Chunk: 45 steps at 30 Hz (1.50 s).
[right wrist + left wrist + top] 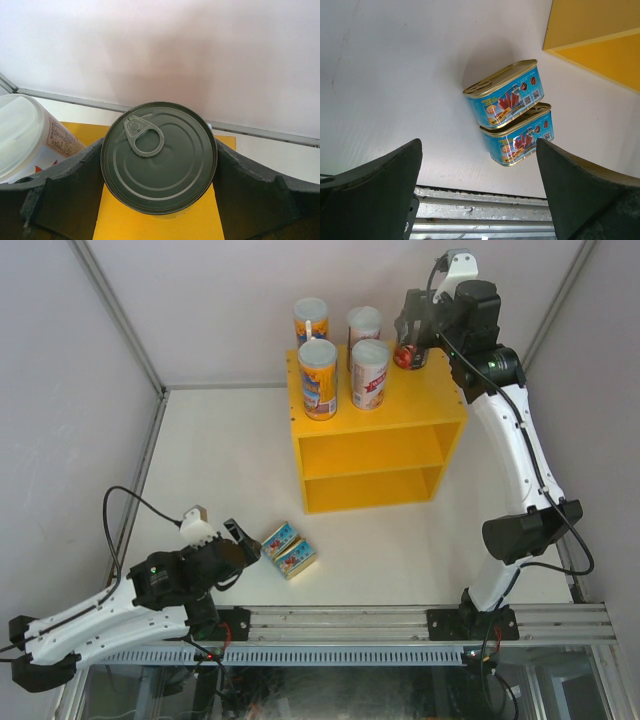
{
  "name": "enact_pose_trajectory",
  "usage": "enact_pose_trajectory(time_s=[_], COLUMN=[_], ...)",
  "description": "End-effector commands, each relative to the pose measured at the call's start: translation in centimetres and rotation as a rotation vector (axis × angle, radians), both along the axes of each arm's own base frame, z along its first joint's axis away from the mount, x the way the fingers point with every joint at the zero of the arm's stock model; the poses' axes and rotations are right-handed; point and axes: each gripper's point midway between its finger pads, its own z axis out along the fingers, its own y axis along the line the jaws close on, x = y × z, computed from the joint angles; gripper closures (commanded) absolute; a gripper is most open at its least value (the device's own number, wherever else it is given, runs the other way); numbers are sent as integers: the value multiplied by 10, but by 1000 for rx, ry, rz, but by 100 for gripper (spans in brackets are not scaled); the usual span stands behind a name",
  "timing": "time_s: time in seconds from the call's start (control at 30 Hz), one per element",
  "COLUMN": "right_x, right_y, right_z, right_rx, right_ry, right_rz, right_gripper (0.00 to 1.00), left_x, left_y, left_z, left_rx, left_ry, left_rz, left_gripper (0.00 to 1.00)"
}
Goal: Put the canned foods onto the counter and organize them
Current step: Place the canned food on the counter.
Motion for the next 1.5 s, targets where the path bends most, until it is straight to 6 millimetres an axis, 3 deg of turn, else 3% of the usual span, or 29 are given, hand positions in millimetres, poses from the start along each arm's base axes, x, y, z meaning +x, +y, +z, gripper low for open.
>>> enact_pose_trajectory(time_s=[0.0,0.33,0.43,0.57,0.8,1.13,1.23,1.47], right_x=[-13,-17,-18,-20,-36,-69,-90,-140], right_y=[1,1,0,-3,-9,-17,-21,-25], right_z=[21,23,24,28,53,93,108,115], right_rx=[38,42,39,39,56,103,125,143], right_ry=[-43,-52,-57,-66,-124,-217,-264,-311], right_rz=[4,8,7,3,-3,-1,-10,-21], right_gripper=[28,14,1,0,0,1,2,3], left_x=[6,6,6,7,8,7,5,-2], left_y=[1,3,4,3,-1,-5,-11,-25], left_z=[2,2,1,0,1,4,0,-11], left_rx=[-5,-4,-1,-3,-7,-8,-21,-50], left_ry=[-39,-47,-48,-50,-51,-44,-23,23], left_rz=[24,18,19,18,14,-6,-21,-79], left_gripper=[2,2,1,1,1,1,1,1])
